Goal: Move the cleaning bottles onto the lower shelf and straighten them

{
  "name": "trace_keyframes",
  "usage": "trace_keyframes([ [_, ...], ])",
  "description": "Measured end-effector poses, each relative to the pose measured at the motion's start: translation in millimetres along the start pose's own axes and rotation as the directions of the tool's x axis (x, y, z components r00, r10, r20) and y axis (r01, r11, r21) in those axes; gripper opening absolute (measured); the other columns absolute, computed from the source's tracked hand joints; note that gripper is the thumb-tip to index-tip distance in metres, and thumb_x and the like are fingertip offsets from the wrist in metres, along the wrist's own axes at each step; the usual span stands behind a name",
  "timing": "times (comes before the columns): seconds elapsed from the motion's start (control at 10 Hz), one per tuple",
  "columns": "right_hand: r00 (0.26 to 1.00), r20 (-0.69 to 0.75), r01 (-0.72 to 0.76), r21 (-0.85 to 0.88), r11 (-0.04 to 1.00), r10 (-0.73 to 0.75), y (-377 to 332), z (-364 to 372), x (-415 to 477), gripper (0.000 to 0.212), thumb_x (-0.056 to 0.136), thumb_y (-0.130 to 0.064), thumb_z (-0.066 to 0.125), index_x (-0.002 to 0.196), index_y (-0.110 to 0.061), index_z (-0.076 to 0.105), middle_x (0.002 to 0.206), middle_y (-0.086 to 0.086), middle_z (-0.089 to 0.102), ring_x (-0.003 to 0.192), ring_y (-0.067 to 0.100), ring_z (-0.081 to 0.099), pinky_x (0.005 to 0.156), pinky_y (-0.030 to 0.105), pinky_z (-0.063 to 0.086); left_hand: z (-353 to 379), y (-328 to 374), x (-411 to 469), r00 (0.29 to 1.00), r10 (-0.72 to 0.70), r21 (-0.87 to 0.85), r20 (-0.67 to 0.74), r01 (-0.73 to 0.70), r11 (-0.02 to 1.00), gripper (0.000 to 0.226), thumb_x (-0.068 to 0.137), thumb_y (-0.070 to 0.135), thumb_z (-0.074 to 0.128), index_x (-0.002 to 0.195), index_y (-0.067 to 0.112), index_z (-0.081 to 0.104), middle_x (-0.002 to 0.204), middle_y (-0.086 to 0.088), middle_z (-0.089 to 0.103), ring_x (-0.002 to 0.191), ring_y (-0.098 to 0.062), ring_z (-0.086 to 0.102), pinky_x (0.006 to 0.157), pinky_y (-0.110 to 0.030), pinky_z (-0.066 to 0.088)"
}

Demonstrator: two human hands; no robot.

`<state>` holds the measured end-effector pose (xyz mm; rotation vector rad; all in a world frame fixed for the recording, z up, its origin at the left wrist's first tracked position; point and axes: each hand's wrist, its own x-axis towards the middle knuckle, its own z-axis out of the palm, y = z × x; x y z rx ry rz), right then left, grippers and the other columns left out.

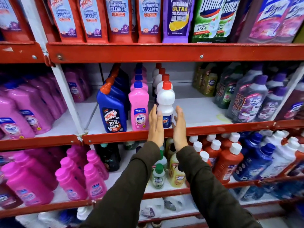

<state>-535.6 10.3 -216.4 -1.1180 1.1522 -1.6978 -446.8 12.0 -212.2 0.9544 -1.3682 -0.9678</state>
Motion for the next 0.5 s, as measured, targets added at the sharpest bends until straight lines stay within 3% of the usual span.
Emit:
trace_keyframes([
  [0.1, 0.992, 0.11, -0.055, 0.005, 0.998, 0.054, -4, -3, 4, 0.049, 0.11, -0.047, 0.021, 0.145, -0.025, 0.046, 0.117, -0.024, 0.059, 0.091, -0.024, 0.063, 0.07, -0.001, 0.047, 13, 6, 12, 0.973, -0.232, -0.272, 0.013, 0.226, 0.935, 0.061, 0.108, 0.051, 0.022, 0.157, 0.017, 0.033, 0.161, -0.012, 0.041, 0.146, -0.027, 0.043, 0.123, -0.049, 0.035],
  [0.2, 0.987, 0.146, -0.068, 0.013, 0.998, 0.066, -7, -7, 5, 0.046, 0.109, -0.048, 0.02, 0.138, -0.028, 0.051, 0.115, -0.024, 0.061, 0.091, -0.024, 0.064, 0.07, -0.001, 0.048, 14, 9, 14, 0.963, -0.266, -0.307, 0.045, 0.267, 0.914, 0.062, 0.108, 0.051, 0.019, 0.152, 0.013, 0.042, 0.151, -0.016, 0.052, 0.133, -0.029, 0.055, 0.112, -0.042, 0.046],
  [0.3, 0.98, 0.19, -0.061, -0.011, 0.998, 0.062, -4, -13, 11, 0.05, 0.109, -0.049, 0.02, 0.144, -0.028, 0.049, 0.122, -0.017, 0.062, 0.095, -0.023, 0.064, 0.073, 0.0, 0.048, 14, 6, 10, 0.968, -0.243, -0.273, 0.059, 0.249, 0.929, 0.063, 0.107, 0.053, 0.02, 0.155, 0.016, 0.038, 0.154, -0.013, 0.05, 0.137, -0.027, 0.053, 0.116, -0.044, 0.043],
  [0.4, 0.972, 0.221, -0.061, -0.099, 0.993, 0.082, -13, -16, 4, 0.05, 0.109, -0.05, 0.021, 0.148, -0.028, 0.044, 0.138, -0.006, 0.056, 0.107, -0.019, 0.062, 0.084, 0.003, 0.049, 11, 13, 7, 0.968, -0.247, -0.23, 0.05, 0.252, 0.94, 0.063, 0.107, 0.053, 0.019, 0.157, 0.017, 0.034, 0.158, -0.012, 0.045, 0.142, -0.026, 0.048, 0.121, -0.047, 0.038],
  [0.5, 0.992, 0.098, 0.084, -0.106, 0.991, -0.073, -36, -31, -1, 0.06, 0.103, -0.057, 0.031, 0.155, -0.027, 0.036, 0.162, -0.004, 0.039, 0.147, 0.009, 0.041, 0.121, 0.034, 0.035, 9, 13, 2, 0.982, -0.177, -0.121, -0.059, 0.169, 0.978, 0.068, 0.105, 0.059, 0.021, 0.162, 0.023, 0.018, 0.17, -0.005, 0.023, 0.154, -0.02, 0.027, 0.127, -0.047, 0.025],
])
